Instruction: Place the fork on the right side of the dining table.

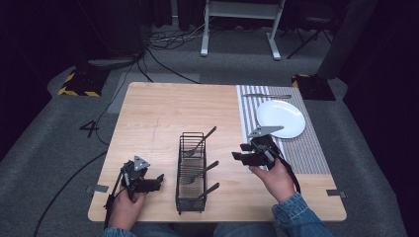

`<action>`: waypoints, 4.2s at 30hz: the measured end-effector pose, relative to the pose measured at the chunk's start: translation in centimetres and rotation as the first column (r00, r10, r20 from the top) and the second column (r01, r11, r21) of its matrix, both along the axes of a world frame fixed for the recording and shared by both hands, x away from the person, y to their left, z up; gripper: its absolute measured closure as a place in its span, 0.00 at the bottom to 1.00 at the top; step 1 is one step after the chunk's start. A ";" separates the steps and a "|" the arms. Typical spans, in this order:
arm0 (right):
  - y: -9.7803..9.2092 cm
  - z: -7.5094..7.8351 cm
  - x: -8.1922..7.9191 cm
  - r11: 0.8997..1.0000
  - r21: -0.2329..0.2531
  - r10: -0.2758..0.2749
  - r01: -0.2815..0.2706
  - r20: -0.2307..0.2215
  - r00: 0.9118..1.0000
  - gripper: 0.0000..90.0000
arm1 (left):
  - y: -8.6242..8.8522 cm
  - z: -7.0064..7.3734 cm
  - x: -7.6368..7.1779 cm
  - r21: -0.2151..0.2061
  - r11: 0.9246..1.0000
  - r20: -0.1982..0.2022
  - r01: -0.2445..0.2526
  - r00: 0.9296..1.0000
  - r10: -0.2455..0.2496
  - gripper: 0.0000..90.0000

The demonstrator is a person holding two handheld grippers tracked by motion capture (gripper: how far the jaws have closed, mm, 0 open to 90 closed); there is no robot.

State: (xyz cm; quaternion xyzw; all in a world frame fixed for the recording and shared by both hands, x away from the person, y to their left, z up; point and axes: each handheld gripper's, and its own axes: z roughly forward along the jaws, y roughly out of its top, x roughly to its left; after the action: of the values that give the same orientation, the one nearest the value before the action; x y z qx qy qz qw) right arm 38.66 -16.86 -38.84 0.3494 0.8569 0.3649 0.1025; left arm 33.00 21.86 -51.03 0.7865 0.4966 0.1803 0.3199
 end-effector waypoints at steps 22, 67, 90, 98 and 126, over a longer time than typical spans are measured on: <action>5.1 3.5 3.4 0.997 0.008 0.077 -0.077 0.026 0.997 0.60 | 0.1 0.0 -0.2 -0.001 1.000 0.001 0.000 1.000 0.000 0.12; 7.6 6.1 3.0 0.979 0.148 0.145 -0.143 0.001 0.989 0.97 | 0.1 0.0 0.0 -0.003 1.000 -0.005 0.005 1.000 -0.005 0.12; 3.9 10.6 1.6 0.971 0.203 0.112 -0.124 0.068 0.991 0.97 | 0.1 0.0 0.0 -0.001 1.000 -0.005 0.007 1.000 -0.007 0.12; 1.6 11.9 1.3 0.965 0.244 0.082 -0.099 0.079 0.993 0.97 | 0.0 0.0 0.0 -0.002 1.000 -0.005 0.005 1.000 -0.005 0.12; -7.1 12.0 1.3 0.958 0.276 -0.103 0.077 0.080 0.991 0.97 | 0.0 0.0 0.0 -0.001 1.000 -0.005 0.006 1.000 -0.006 0.12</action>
State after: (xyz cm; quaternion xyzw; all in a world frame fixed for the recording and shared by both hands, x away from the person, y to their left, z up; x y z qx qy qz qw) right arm 39.93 -23.92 -26.80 0.3812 0.7760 0.4903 0.1099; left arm 32.97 21.91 -51.02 0.7881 0.4953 0.1772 0.3198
